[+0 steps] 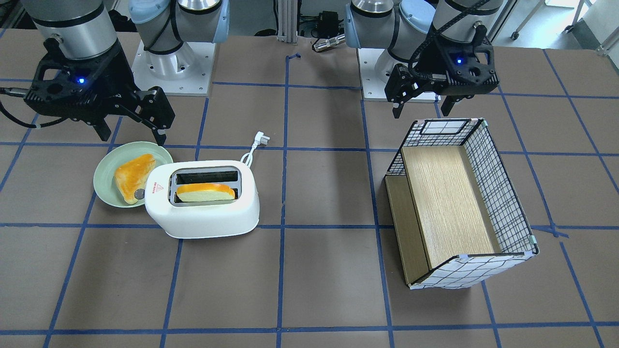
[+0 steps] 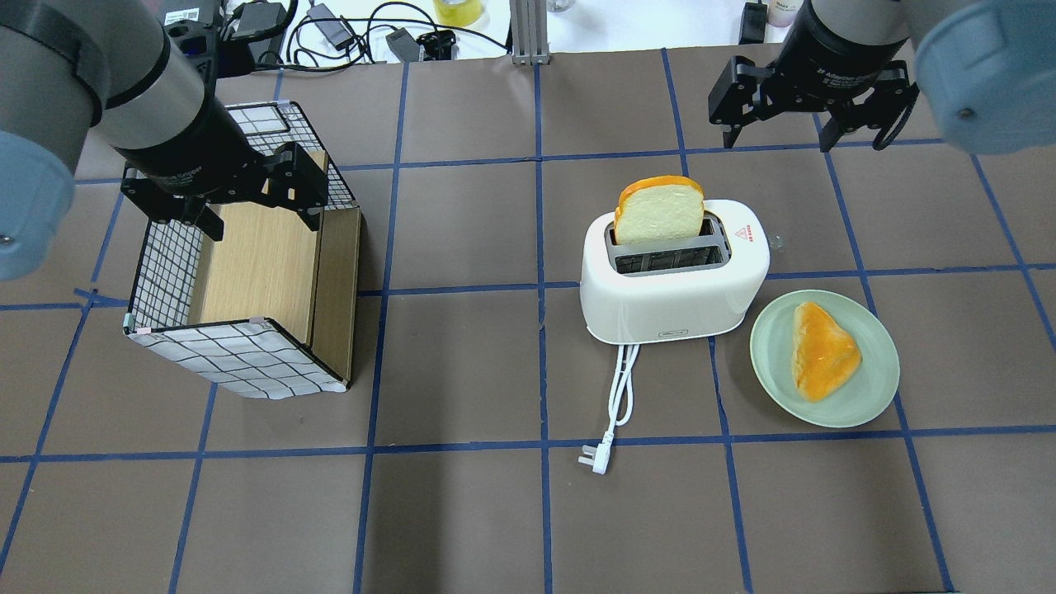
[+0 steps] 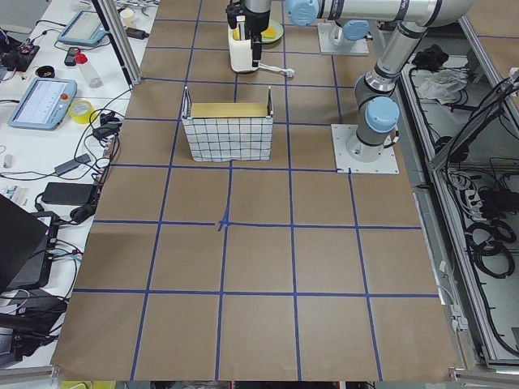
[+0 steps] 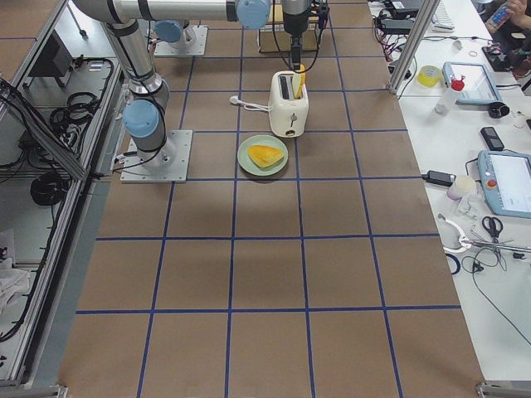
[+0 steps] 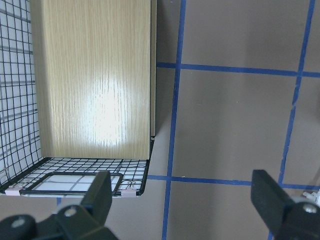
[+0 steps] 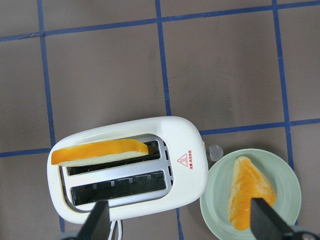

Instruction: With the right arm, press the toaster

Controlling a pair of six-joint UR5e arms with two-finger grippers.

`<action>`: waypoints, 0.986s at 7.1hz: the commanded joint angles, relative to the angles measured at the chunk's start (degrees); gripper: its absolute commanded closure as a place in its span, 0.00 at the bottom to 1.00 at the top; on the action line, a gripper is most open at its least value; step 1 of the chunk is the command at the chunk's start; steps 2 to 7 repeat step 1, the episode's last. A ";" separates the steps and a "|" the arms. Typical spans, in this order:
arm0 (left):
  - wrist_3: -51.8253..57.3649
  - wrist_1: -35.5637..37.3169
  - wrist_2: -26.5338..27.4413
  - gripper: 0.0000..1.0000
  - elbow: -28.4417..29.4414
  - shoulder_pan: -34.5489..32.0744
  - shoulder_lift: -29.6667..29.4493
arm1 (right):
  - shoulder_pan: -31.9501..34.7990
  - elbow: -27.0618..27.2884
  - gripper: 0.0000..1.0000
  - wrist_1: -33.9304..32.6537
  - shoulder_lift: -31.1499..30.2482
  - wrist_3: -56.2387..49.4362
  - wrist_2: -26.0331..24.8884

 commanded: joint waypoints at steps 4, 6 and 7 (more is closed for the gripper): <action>0.00 0.00 0.00 0.00 0.00 0.00 0.00 | -0.03 -0.12 0.00 -0.45 -0.05 0.18 -0.14; 0.00 0.00 0.00 0.00 0.00 0.00 0.00 | -0.03 -0.12 0.00 -0.45 -0.05 0.18 -0.14; 0.00 0.00 0.00 0.00 0.00 0.00 0.00 | -0.03 -0.12 0.00 -0.45 -0.05 0.18 -0.14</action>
